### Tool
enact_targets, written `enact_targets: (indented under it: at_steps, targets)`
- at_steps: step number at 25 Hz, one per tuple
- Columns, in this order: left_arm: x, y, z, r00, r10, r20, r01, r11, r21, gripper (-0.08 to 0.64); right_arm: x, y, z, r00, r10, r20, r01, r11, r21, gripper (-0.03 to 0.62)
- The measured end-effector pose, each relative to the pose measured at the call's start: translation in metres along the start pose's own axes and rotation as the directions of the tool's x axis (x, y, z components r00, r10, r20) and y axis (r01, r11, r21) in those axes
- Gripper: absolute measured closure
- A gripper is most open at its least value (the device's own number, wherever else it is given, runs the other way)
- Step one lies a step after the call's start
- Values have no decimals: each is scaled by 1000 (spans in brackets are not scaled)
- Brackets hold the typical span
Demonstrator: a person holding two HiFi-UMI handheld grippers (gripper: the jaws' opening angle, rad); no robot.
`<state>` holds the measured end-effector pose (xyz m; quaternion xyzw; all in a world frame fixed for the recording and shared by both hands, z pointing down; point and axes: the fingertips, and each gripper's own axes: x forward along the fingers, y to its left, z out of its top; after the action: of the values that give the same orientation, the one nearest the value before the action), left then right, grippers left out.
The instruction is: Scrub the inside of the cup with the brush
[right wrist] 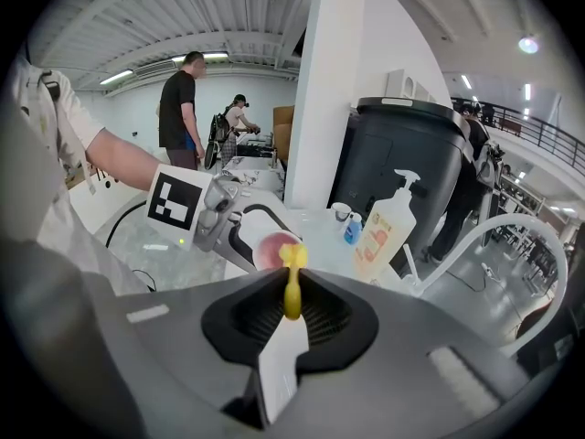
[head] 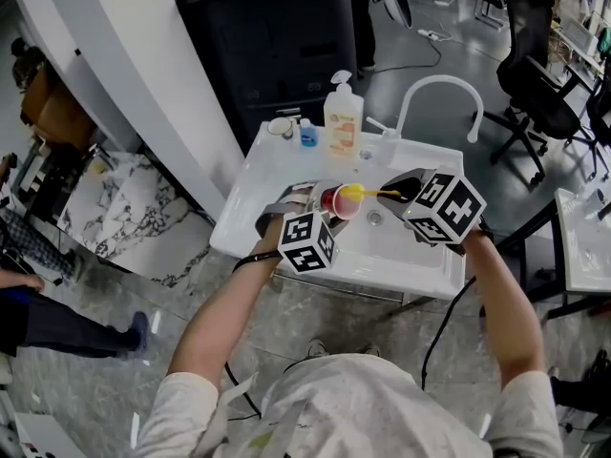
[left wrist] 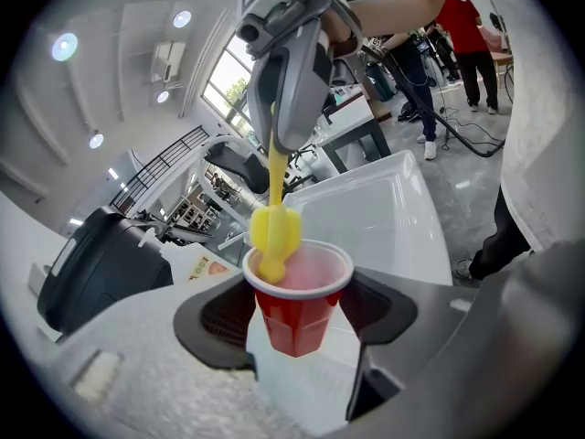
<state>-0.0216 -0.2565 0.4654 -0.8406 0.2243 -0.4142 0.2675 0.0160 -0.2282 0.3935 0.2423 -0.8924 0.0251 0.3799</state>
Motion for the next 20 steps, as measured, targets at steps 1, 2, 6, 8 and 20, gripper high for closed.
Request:
enact_targets:
  at_steps: [1,2,6,8,20]
  targets:
    - [-1,1,0,1000,3,1,-3,1000,-2,268,0,0,0,1000,-1,0,1,1000,2,557]
    - [-1,2,0,1000,5,1,-5,1000,-4,268,1,-1,-1,1000,-3,-1,3,1000,5,557]
    - [-3,7,-2,1000,16,3,-16,1000,-16,268,3,-2,-6,1000,-4,-4,4,1000,18,557]
    - [-5,10,-3,1000,25,2,-25,999,-24,268,4,-1,-8,1000,-4,-7,4,1000,21,557]
    - [-10,14,-10,999,44,-9,-45,996,-73,268,8,23,-10,999,36,-20,-36,999,2,557]
